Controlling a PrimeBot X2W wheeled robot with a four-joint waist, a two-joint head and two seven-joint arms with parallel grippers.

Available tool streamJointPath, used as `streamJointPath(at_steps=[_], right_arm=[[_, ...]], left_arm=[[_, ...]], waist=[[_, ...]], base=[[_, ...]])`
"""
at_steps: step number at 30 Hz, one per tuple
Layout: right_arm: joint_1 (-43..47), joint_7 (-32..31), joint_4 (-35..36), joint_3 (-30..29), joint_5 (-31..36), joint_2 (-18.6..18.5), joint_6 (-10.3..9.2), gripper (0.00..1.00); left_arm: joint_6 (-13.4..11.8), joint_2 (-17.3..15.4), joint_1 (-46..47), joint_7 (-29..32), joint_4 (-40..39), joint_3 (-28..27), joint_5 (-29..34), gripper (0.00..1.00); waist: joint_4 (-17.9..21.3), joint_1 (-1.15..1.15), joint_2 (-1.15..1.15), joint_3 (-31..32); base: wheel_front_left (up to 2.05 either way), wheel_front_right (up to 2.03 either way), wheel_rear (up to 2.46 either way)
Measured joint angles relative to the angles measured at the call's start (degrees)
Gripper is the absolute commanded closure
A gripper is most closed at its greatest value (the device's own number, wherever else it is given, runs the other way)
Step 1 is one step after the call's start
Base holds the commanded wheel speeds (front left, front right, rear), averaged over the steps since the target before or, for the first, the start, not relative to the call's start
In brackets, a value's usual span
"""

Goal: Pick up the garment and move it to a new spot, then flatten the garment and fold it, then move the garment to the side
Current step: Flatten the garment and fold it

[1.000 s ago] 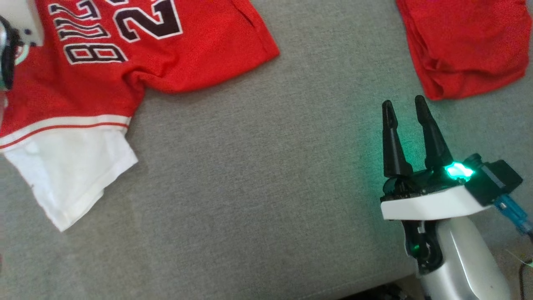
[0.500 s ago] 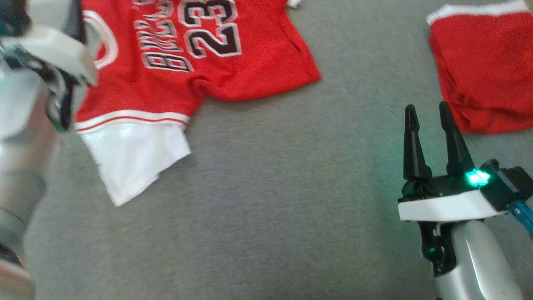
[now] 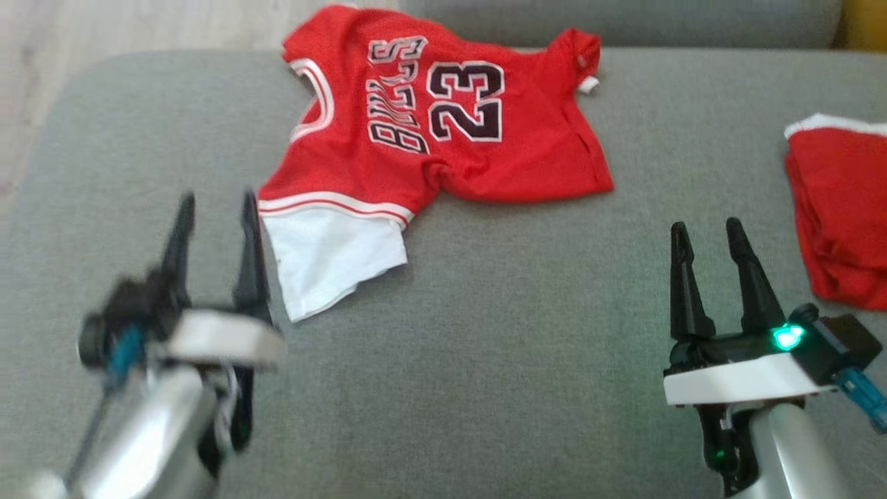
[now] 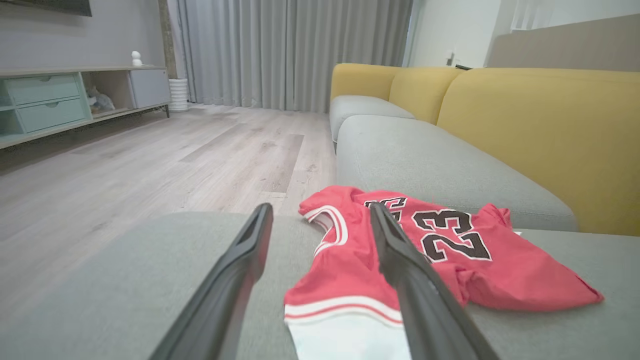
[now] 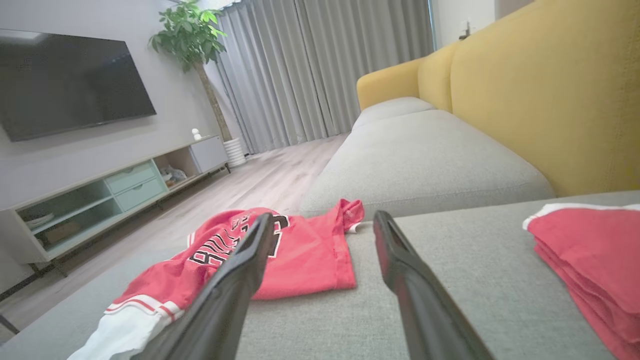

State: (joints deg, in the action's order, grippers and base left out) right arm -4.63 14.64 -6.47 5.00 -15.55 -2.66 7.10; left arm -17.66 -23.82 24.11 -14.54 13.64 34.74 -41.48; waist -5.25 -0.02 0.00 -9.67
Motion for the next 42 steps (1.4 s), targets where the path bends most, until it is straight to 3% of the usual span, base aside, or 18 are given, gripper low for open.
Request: streamJointPath(at_steps=[6, 14, 18, 22, 30, 37, 39, 42], right_arm=[[1.3, 0.0, -0.2, 0.4, 0.0, 0.0, 0.0, 0.0], [1.7, 0.0, -3.1, 0.5, 2.0, 0.0, 0.0, 0.0], [-2.0, -1.3, -9.5, 0.4, 3.5, 0.0, 0.0, 0.0], [-11.5, -4.2, -17.3, -2.3, 2.4, 0.0, 0.0, 0.0], [-26.6, -8.2, -37.7, -5.6, 2.1, -0.2, 0.0, 0.0], [-34.5, -6.0, -48.4, -5.9, 1.9, -1.3, -0.01, 0.0], [-35.6, -4.3, -50.0, -4.7, 1.9, -1.5, -0.01, 1.0], [-36.5, -2.3, -51.5, -3.0, 1.8, -1.4, -0.01, 1.0]], left_arm=[[-0.3, 4.1, -11.9, 0.0, -6.4, -4.9, 6.8, 0.0], [3.2, 9.1, -15.0, 0.0, -6.4, -8.4, 12.7, 0.0], [5.5, 10.8, -13.9, 0.0, -5.0, -8.9, 14.5, 0.0], [7.3, 12.6, -11.5, 0.0, -3.4, -9.2, 16.0, 0.0], [10.7, 16.2, -9.5, 0.0, -0.1, -10.5, 18.5, 0.0], [12.2, 17.6, -8.9, 0.0, 0.9, -12.6, 20.0, 0.0], [12.2, 18.0, -8.9, 0.0, 1.0, -12.9, 20.4, 0.0], [12.7, 18.4, -8.9, 0.0, 1.4, -13.8, 21.0, 0.0]], waist=[[-1.0, 0.0, 0.0, 2.5], [-1.8, 0.01, 0.0, 1.2], [-2.4, 0.02, 0.0, -1.3], [-3.7, 0.03, 0.0, -3.8], [-7.9, 0.03, 0.0, -7.3], [-9.6, 0.02, 0.0, -8.3], [-9.6, 0.02, 0.0, -8.4], [-9.1, 0.02, 0.0, -8.5]], base=[[0.0, 0.0, 0.0], [0.0, 0.0, 0.0], [0.0, 0.0, 0.0], [0.0, 0.0, 0.0], [0.0, 0.0, 0.0], [0.0, 0.0, 0.0], [0.0, 0.0, 0.0], [0.0, 0.0, 0.0]])
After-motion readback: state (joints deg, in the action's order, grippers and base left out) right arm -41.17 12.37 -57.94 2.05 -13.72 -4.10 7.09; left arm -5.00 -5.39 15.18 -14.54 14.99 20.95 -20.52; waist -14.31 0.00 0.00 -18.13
